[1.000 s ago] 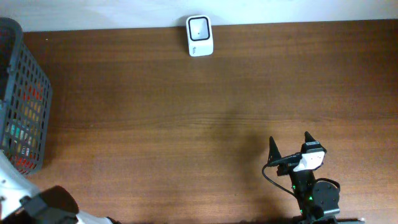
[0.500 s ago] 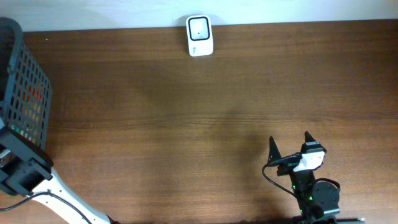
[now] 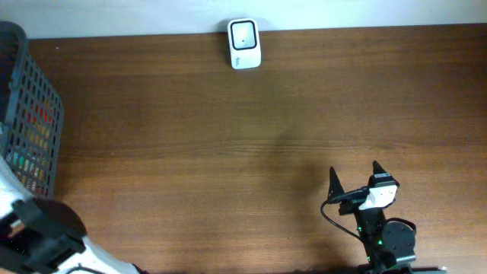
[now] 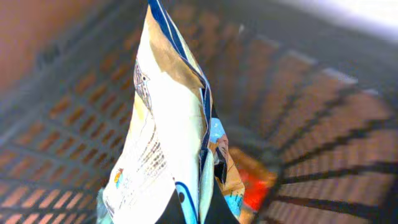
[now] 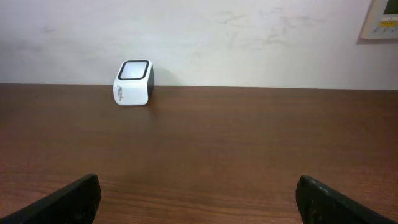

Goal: Scan the item barcode
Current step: 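Reach left gripper into basket, lift chip bag, drop it on table, then pick small teal tissue pack from basket with left gripper, place on table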

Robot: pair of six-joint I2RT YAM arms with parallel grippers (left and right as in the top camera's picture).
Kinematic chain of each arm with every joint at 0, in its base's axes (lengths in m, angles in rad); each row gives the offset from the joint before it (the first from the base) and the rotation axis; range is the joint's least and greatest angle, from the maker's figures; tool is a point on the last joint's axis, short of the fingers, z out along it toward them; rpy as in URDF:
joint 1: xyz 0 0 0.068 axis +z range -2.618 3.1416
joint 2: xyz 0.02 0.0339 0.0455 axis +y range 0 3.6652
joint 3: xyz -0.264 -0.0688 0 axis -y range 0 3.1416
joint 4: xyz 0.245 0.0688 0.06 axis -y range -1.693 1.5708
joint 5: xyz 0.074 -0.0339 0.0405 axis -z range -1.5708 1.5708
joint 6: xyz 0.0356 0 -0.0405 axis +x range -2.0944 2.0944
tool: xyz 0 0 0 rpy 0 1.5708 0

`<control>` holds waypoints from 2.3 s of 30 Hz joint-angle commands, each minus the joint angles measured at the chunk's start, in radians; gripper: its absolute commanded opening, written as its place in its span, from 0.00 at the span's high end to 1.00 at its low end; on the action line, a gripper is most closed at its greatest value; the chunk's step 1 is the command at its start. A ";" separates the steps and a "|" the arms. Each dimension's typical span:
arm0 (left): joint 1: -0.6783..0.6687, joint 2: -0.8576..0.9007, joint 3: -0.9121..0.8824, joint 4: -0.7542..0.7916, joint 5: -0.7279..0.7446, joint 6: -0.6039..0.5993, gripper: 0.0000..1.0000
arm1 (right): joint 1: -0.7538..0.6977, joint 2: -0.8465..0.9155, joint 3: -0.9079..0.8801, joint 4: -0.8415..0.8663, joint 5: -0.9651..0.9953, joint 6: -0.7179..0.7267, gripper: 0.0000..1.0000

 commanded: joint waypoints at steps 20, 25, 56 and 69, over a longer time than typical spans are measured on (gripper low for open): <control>-0.814 0.042 -0.227 -0.294 0.060 -0.021 1.00 | 0.005 -0.006 -0.007 -0.004 0.005 -0.008 0.01; -0.831 0.050 -0.380 -0.164 0.060 -0.031 1.00 | 0.005 -0.006 -0.007 -0.004 0.005 -0.008 0.01; 0.144 0.037 -0.273 -0.117 0.104 -0.157 0.13 | 0.005 -0.006 -0.007 -0.004 0.005 -0.008 0.01; 0.143 0.138 -0.513 0.098 0.113 -0.156 1.00 | 0.005 -0.006 -0.007 -0.004 0.005 -0.008 0.01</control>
